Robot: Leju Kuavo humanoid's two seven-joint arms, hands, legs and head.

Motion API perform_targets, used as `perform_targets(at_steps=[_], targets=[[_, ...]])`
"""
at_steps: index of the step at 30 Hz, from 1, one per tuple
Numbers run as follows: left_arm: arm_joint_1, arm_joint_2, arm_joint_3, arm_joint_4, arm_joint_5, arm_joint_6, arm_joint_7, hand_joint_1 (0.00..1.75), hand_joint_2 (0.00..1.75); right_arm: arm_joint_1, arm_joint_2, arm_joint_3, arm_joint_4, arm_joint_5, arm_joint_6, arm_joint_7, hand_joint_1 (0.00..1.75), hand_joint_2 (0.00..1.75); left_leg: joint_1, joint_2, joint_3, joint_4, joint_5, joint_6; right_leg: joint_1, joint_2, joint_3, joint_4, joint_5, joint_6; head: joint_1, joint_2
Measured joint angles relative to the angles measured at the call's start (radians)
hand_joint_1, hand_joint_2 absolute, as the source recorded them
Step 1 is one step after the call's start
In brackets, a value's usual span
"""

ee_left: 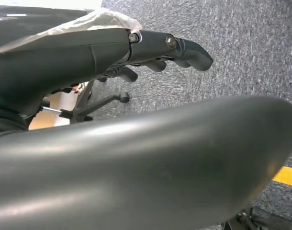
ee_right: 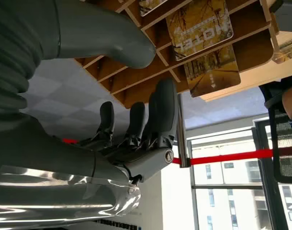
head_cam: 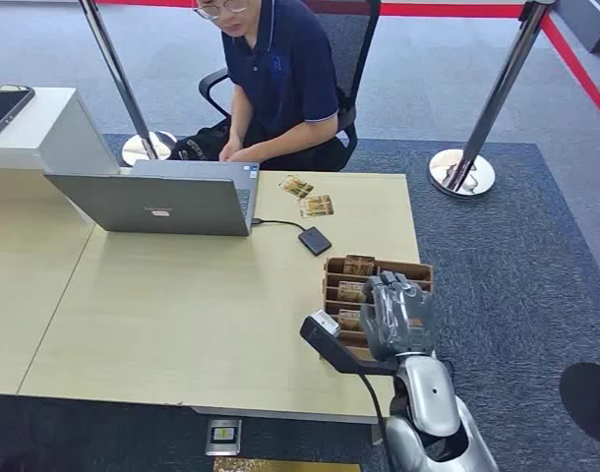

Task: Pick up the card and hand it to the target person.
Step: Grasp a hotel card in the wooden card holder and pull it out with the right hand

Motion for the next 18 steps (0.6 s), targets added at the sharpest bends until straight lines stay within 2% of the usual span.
perform_targets(at_steps=[18], targets=[[0.000, 0.000, 0.000, 0.000, 0.000, 0.000, 0.000, 0.00, 0.00, 0.000, -0.001, 0.000, -0.008, -0.001, 0.000, -0.004, 1.50, 1.75, 0.000, 0.000, 0.000, 0.000, 0.000, 0.000, 0.000, 0.000, 0.000, 0.000, 0.000, 0.000, 0.000, 0.000]])
